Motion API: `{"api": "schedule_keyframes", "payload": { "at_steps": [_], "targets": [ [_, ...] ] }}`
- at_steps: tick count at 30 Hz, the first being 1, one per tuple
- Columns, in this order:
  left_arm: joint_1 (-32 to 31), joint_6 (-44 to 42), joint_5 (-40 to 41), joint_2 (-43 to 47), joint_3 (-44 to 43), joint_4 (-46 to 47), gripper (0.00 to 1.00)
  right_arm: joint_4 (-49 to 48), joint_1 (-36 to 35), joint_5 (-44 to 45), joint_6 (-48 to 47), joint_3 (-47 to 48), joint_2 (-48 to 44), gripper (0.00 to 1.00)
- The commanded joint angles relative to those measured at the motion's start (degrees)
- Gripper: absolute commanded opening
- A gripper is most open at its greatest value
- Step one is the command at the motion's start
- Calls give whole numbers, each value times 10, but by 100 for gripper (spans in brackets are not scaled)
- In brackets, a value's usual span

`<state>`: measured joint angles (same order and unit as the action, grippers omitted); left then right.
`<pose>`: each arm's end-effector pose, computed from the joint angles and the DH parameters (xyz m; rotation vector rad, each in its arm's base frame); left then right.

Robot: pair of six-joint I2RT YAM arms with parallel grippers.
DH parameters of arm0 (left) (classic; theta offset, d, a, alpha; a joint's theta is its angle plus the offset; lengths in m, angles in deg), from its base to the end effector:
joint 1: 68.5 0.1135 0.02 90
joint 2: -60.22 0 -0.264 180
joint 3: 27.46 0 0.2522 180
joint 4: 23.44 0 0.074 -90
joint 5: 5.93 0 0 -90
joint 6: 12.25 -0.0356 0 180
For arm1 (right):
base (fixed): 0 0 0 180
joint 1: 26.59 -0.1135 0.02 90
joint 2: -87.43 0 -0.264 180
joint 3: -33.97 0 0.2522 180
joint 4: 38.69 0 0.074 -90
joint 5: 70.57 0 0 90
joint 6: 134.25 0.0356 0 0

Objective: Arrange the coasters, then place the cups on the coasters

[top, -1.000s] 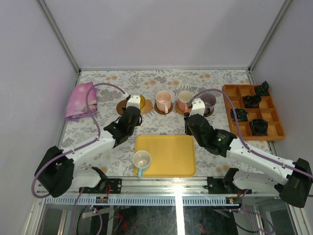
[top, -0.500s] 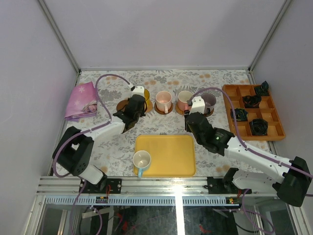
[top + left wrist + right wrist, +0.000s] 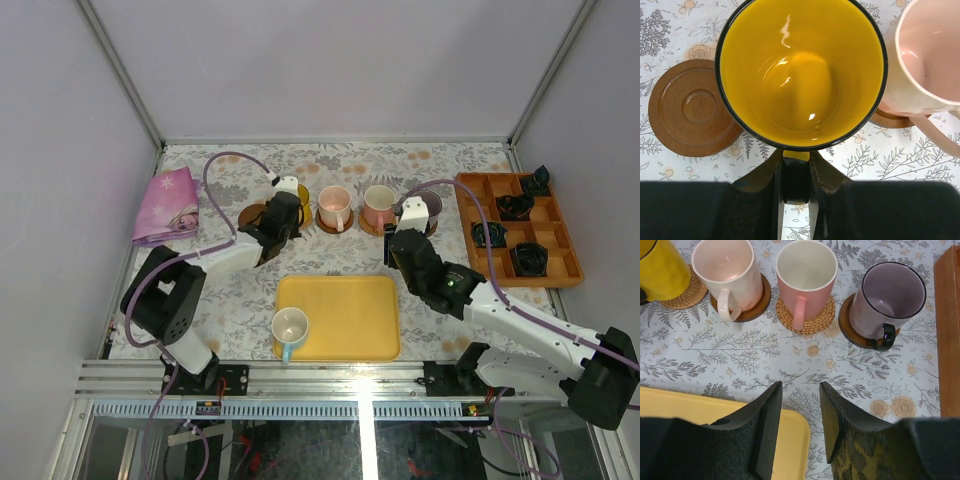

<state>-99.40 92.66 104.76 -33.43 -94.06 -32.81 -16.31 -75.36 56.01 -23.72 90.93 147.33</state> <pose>0.3049 -0.1678 0.1986 0.1029 2.1578 -0.0610 0.1690 0.1606 0.2851 -0.0773 1.9233 0.1660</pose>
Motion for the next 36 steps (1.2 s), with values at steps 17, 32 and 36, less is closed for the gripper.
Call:
{"api": "schedule_keyframes", "payload": {
  "at_steps": [17, 32, 36],
  "targets": [
    [21, 25, 1, -29, -21, 109, 0, -27, 7, -4, 10, 3, 4, 44],
    [31, 27, -16, -46, -16, 116, 0, -27, 8, -14, 11, 7, 15, 43],
    [32, 25, -19, -51, -21, 114, 0, -27, 8, -16, 12, 9, 17, 43]
  ]
}}
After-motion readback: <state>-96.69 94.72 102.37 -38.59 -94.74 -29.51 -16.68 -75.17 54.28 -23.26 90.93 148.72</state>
